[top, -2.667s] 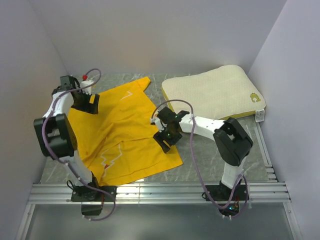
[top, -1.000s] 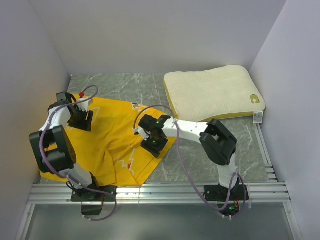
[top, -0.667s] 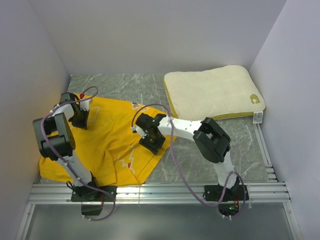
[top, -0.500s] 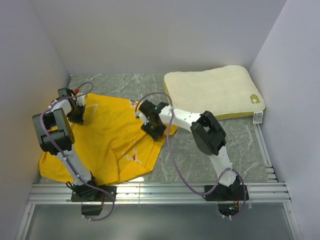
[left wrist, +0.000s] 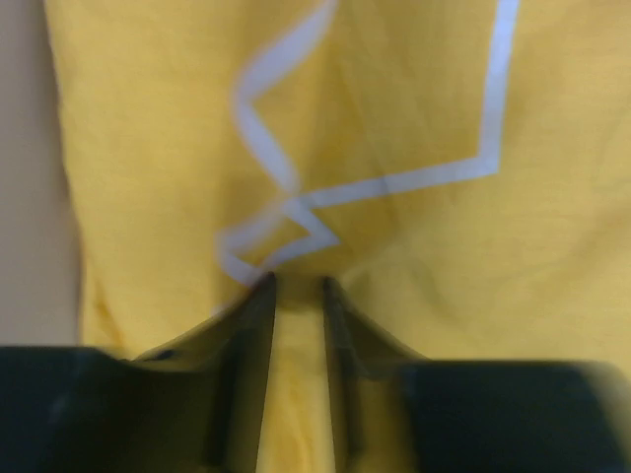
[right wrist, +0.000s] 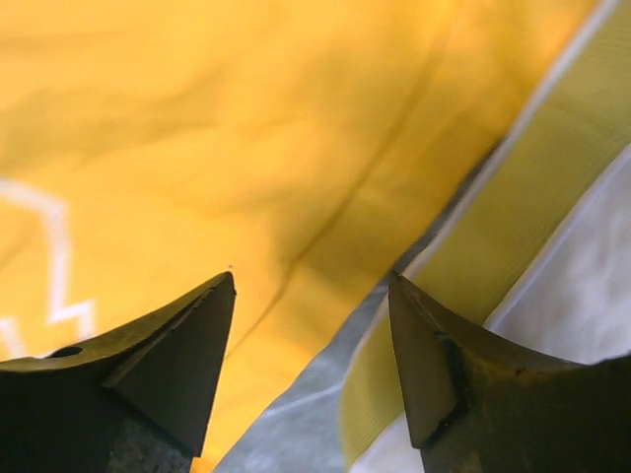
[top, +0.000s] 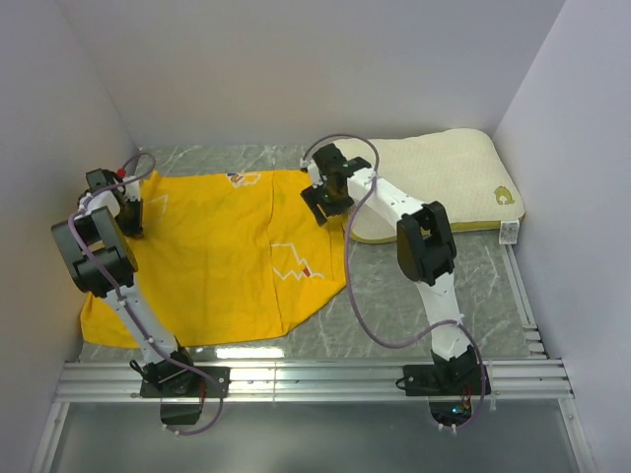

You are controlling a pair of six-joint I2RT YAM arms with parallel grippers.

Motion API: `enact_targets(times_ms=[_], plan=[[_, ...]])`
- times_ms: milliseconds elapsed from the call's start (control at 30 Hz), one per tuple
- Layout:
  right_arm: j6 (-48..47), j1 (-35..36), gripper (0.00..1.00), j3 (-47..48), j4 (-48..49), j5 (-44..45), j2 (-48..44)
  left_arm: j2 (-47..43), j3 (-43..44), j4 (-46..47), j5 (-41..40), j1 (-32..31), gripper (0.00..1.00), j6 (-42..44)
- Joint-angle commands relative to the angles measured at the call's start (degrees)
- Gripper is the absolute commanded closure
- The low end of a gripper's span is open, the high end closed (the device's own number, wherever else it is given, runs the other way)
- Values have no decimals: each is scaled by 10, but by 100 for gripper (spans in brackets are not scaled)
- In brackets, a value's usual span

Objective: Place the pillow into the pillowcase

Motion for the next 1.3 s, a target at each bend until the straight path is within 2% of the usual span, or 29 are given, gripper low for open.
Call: enact_targets(times_ms=[0,67,100,200,233,267,333,433,600,700,800,900,967,1100,1133,1267], plan=[[-3,25,27,-20,-20,-32,-119,-48,0,-42,50,2,63,20],[16,22,25,-54,-16,-21,-151,-86,-15,-55,127,1,50,38],[22,22,25,-66,-3,-9,-183,-123,-22,-59,150,0,40,39],[31,15,20,-100,15,82,-216,-189,-41,-68,206,-13,27,34],[27,13,18,-100,15,112,-216,-206,-54,-63,215,-22,4,31],[28,8,8,-97,13,161,-213,-222,-63,-57,232,-26,3,21],[30,-2,1,-76,7,198,-187,-266,-87,-47,246,-44,1,15],[56,-30,0,-13,-20,208,-128,-314,-130,-5,245,-77,1,-11],[93,-68,0,59,-29,104,-54,-359,-181,50,247,-124,1,-66],[101,-71,0,85,-16,103,-24,-372,-207,67,232,-174,1,-89],[102,-71,0,114,-18,106,-9,-373,-226,78,219,-201,1,-101],[84,-71,0,99,-9,93,-38,-372,-237,85,220,-216,1,-110],[9,-76,0,78,-6,69,-66,-368,-232,70,239,-216,1,-95],[-179,-129,0,-31,28,4,-176,-334,-191,-20,296,-217,1,-14],[-242,-142,0,-44,36,6,-186,-328,-179,-31,301,-216,1,-4],[-351,-190,1,-46,23,38,-156,-319,-177,-27,316,-217,1,-3]])
